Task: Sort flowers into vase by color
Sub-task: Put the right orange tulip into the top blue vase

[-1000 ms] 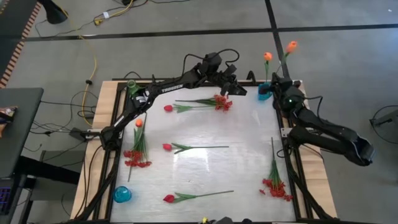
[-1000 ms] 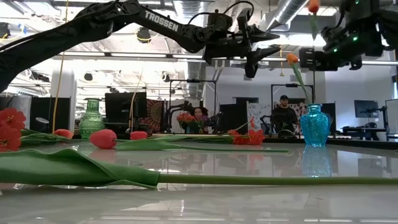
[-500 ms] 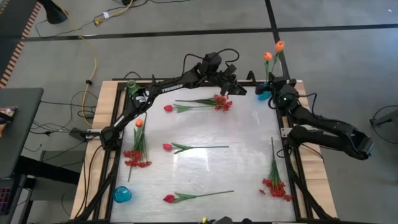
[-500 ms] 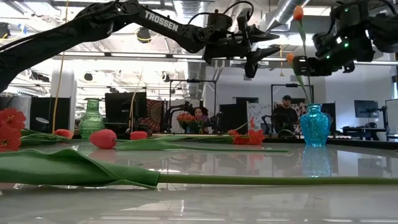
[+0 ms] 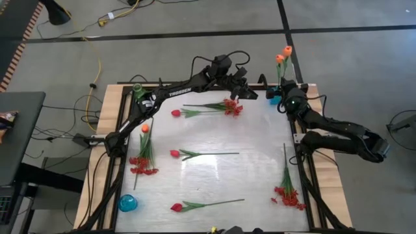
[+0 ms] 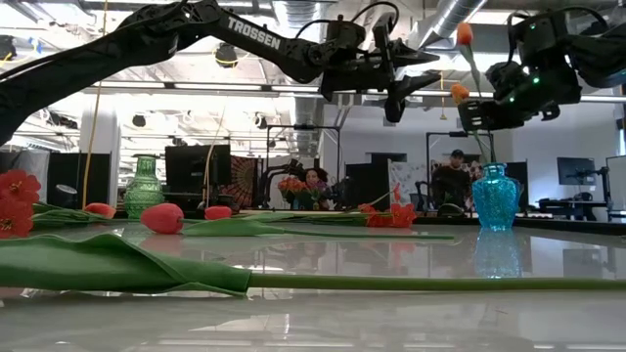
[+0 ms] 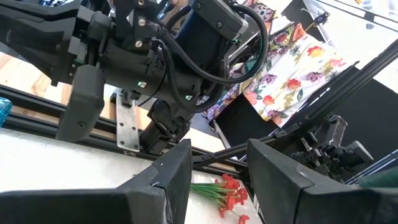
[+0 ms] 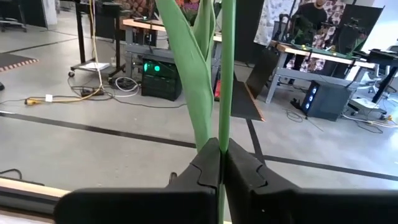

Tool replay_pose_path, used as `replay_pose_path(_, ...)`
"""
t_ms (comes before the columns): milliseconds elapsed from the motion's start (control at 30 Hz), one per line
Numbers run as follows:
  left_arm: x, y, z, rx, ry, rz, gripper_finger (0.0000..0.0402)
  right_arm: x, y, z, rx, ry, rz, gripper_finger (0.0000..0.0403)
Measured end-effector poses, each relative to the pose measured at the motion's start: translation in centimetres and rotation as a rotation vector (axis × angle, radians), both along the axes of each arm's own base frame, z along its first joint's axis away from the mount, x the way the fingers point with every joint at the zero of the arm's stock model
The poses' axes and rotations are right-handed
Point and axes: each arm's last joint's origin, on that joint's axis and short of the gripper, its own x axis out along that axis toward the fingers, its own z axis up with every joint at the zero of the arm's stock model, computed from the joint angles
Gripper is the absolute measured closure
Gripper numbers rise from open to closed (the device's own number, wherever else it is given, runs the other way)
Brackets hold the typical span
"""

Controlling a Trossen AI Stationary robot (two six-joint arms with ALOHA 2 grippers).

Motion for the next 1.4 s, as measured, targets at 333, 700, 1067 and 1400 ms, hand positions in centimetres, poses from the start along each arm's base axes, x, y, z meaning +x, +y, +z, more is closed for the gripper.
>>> replay_pose_path(333,0.00,0.00,0.00,0.000,0.000,0.000,0.0260,0.00,0.00,-0.01,0.001,0.001,-0.001,0.0356)
replay_pose_path(700,0.00,0.00,0.00,0.000,0.000,0.001,0.0260,0.00,0.01,-0.01,0.001,0.010,0.000,0.0332)
replay_pose_path(1067,0.01,0.01,0.00,0.000,0.000,0.004,0.0260,-0.01,0.04,-0.19,0.015,0.024,0.003,0.0223)
replay_pose_path(1400,0.01,0.02,0.00,0.001,0.000,0.008,0.0260,-0.01,0.04,-0.18,0.015,0.012,0.003,0.0164)
